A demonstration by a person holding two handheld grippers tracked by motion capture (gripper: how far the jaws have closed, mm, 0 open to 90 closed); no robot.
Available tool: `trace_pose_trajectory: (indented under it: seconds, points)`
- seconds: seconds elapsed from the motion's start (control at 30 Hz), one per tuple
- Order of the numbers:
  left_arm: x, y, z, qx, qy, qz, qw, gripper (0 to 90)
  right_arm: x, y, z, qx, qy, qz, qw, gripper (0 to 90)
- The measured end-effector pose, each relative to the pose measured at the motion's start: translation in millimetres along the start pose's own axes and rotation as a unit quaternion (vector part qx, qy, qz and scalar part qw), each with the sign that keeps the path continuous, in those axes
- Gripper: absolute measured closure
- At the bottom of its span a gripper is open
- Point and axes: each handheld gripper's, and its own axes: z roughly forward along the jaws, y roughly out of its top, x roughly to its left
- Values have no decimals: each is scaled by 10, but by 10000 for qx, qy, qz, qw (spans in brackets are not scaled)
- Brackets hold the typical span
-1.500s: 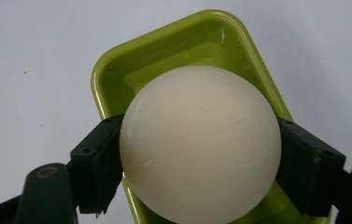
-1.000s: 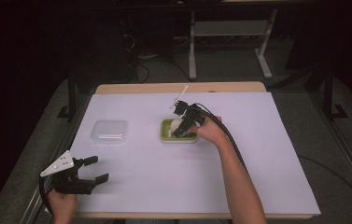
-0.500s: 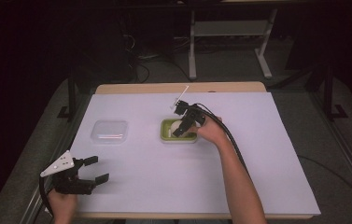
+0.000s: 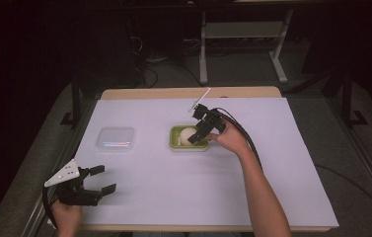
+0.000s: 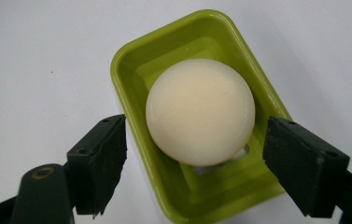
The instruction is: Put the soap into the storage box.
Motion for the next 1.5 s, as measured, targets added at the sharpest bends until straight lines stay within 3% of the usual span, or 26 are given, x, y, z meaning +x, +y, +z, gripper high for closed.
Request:
trace_pose_trajectory:
  seconds: [0.27,1.13,1.5]
  points:
    - [-3,0,0,-6,3,1,10000,132,77,-96,-184,-255,19,1,9997,215]
    - [-10,-1,10,12,5,7,10000,132,200,-634,-408,-405,55,152,9990,212]
    - [-19,1,17,19,1,4,10000,132,365,-909,-553,-533,-42,85,9985,218]
